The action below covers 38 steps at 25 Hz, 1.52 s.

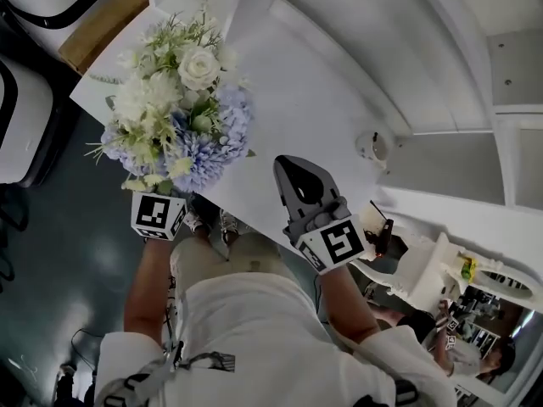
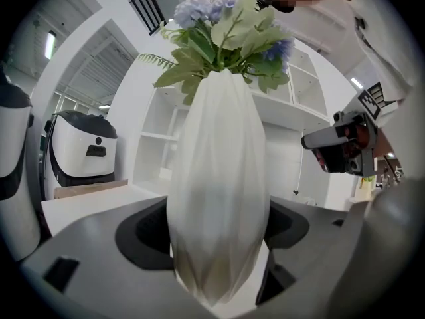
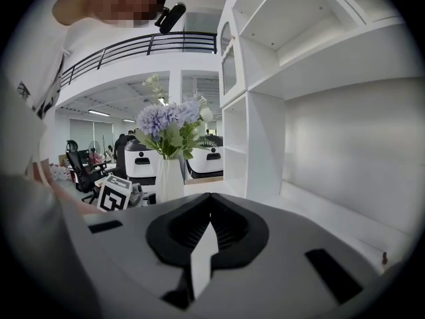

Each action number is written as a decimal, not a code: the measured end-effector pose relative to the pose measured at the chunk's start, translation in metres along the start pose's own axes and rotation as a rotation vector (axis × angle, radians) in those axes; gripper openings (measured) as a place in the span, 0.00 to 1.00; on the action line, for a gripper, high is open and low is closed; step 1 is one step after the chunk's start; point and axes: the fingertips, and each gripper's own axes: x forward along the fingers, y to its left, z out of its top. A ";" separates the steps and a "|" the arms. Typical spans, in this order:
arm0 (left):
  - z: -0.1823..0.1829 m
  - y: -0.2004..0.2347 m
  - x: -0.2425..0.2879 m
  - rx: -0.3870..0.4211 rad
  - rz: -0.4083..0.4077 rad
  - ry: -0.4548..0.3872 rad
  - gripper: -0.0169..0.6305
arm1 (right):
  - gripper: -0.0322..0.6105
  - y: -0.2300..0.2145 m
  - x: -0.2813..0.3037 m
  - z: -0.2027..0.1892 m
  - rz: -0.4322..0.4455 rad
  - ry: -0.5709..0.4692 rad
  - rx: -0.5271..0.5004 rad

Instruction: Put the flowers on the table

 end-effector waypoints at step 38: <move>0.005 0.021 0.011 0.096 -0.052 -0.046 0.60 | 0.07 0.031 -0.020 0.017 -0.066 0.084 -0.026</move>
